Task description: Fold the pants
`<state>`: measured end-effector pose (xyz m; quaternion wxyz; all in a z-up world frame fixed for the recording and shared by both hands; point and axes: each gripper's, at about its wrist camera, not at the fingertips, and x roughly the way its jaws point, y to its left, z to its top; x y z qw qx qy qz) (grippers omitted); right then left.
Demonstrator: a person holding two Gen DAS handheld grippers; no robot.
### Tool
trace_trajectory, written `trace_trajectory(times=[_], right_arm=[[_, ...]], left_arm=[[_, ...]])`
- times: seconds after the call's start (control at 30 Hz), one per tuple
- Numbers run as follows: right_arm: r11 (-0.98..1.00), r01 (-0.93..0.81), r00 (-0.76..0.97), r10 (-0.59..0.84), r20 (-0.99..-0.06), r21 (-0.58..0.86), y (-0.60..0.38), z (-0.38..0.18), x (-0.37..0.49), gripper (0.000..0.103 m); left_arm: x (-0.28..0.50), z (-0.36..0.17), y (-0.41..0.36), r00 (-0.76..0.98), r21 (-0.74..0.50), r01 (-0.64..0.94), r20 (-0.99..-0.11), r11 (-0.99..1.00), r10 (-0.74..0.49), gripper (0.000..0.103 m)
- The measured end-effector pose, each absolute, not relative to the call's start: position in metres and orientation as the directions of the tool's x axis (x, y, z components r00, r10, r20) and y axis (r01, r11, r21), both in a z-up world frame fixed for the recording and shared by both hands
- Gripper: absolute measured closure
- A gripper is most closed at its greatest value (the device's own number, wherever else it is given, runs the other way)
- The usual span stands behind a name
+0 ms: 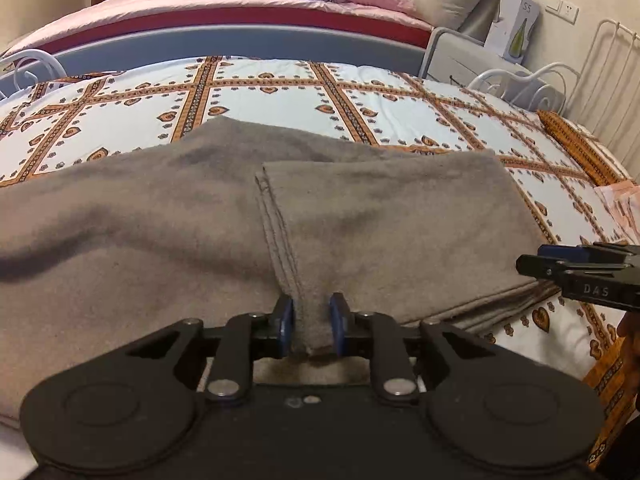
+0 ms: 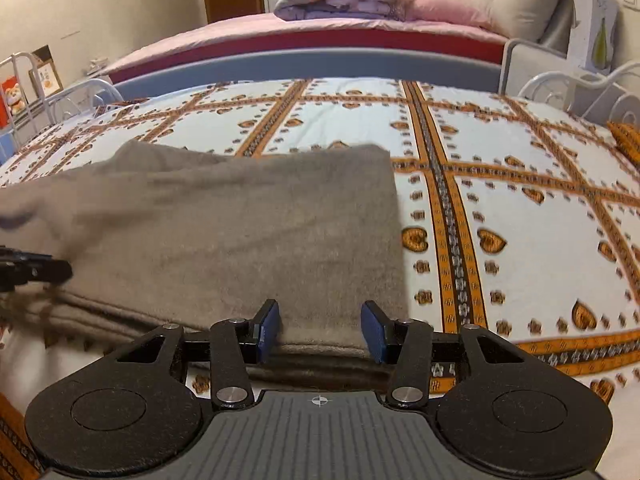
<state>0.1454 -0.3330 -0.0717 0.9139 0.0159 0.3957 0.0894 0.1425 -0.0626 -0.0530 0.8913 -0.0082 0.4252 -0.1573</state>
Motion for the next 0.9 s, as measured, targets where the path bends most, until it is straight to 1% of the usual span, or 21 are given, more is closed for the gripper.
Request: trace_trajectory(times=[0.03,0.13,0.2,0.33,0.37,0.4,0.47,0.57,0.6,0.67,0.7,0.83,0.9], right_arm=[[0.982,-0.156,0.676,0.184,-0.714,0.105,-0.333,-0.069,0.144,0.056],[0.975,-0.165,0.712,0.221,-0.667,0.147,-0.337,-0.057,0.142,0.056],[0.975,-0.174,0.742,0.222,-0.632,0.138,-0.337,-0.047,0.147,0.056],[0.978,-0.136,0.748,0.205,-0.631,0.157,-0.343,-0.04,0.178,0.056],[0.977,-0.129,0.748,0.208,-0.63,0.169,-0.344,-0.039,0.187,0.056],[0.977,-0.123,0.749,0.207,-0.629,0.175,-0.345,-0.038,0.194,0.056],[0.981,-0.117,0.763,0.188,-0.619,0.153,-0.343,-0.036,0.209,0.056],[0.986,-0.109,0.758,0.167,-0.63,0.13,-0.341,-0.042,0.233,0.056],[0.987,-0.097,0.745,0.156,-0.649,0.127,-0.343,-0.048,0.241,0.056],[0.987,-0.084,0.662,0.157,-0.733,0.136,-0.345,-0.071,0.258,0.056],[0.988,-0.087,0.651,0.155,-0.743,0.13,-0.345,-0.079,0.26,0.056],[0.991,-0.096,0.688,0.13,-0.714,0.088,-0.338,-0.07,0.25,0.056],[0.984,-0.104,0.689,0.176,-0.703,0.144,-0.34,-0.068,0.241,0.056]], left_arm=[[0.142,-0.052,-0.059,0.595,-0.155,0.264,-0.751,0.952,-0.287,0.081],[0.141,-0.047,-0.053,0.616,-0.161,0.263,-0.731,0.951,-0.294,0.078],[0.144,-0.045,-0.052,0.629,-0.143,0.264,-0.724,0.954,-0.282,0.075],[0.154,-0.042,-0.052,0.649,-0.125,0.261,-0.711,0.957,-0.27,0.067],[0.155,-0.042,-0.051,0.652,-0.118,0.26,-0.711,0.958,-0.264,0.062],[0.156,-0.043,-0.051,0.654,-0.113,0.255,-0.711,0.96,-0.258,0.055],[0.157,-0.044,-0.049,0.656,-0.107,0.253,-0.712,0.962,-0.252,0.047],[0.16,-0.049,-0.046,0.639,-0.091,0.261,-0.73,0.961,-0.242,0.047],[0.162,-0.052,-0.044,0.631,-0.089,0.257,-0.739,0.962,-0.237,0.046],[0.165,-0.057,-0.04,0.62,-0.091,0.242,-0.751,0.966,-0.226,0.04],[0.166,-0.058,-0.038,0.616,-0.098,0.234,-0.755,0.967,-0.225,0.037],[0.165,-0.057,-0.036,0.621,-0.1,0.225,-0.752,0.969,-0.222,0.036],[0.163,-0.057,-0.036,0.629,-0.088,0.225,-0.748,0.97,-0.213,0.036]])
